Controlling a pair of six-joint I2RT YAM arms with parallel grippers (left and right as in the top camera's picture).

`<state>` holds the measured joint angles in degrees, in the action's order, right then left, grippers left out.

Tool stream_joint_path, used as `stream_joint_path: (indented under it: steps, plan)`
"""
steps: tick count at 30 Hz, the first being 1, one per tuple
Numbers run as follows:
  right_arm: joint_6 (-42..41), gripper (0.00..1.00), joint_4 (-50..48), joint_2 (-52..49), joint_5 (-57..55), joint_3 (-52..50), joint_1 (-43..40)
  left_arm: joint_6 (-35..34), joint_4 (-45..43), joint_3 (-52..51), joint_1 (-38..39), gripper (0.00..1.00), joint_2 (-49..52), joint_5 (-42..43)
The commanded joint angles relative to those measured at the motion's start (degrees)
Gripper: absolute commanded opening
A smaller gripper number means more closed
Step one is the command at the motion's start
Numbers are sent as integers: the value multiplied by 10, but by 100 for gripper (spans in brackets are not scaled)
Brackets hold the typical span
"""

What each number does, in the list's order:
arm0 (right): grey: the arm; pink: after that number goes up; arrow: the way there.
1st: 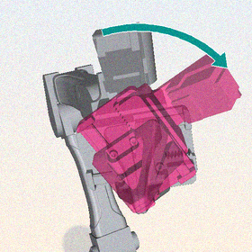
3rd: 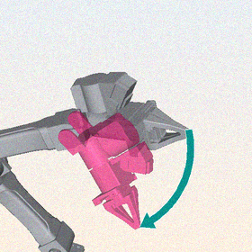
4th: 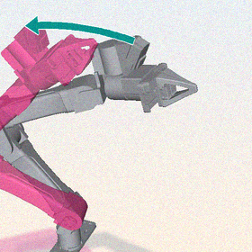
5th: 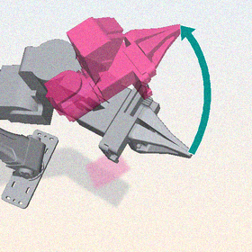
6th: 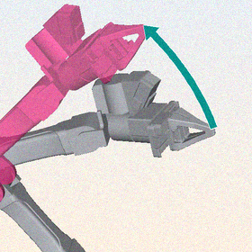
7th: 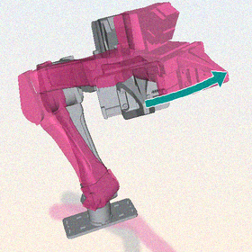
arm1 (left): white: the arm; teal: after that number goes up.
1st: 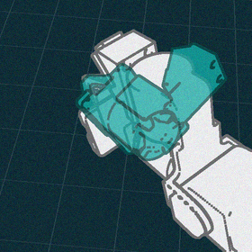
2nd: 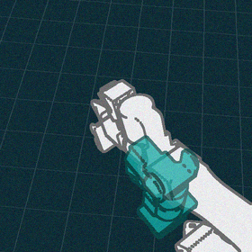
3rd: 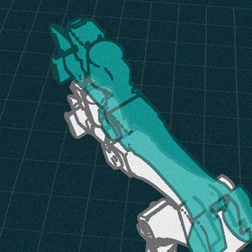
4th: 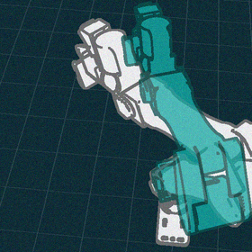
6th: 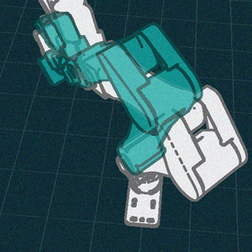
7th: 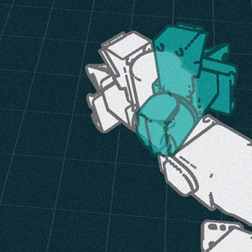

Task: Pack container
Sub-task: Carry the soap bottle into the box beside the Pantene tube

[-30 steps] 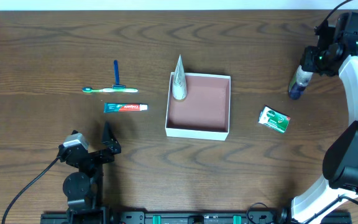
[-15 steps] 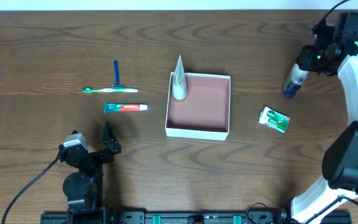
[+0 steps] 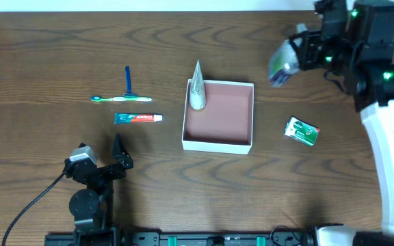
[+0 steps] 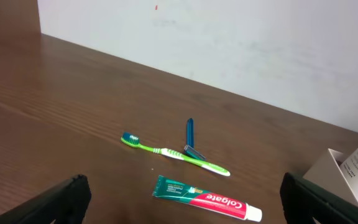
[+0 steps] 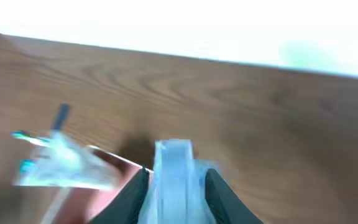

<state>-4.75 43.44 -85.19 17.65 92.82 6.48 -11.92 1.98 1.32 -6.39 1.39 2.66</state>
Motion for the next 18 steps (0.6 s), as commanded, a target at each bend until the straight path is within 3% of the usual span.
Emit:
stream_joint_path:
  steps: [1,11,18]
  plan:
    - [-67,1,-7,-2,-2,11,42,7,18,-11,-3,98,0,-3]
    - [-151,1,-28,-72,-98,11,159,7,18,-11,-3,98,0,-3]
    - [-158,1,-61,-135,-164,11,222,7,18,-11,-3,98,0,-3]
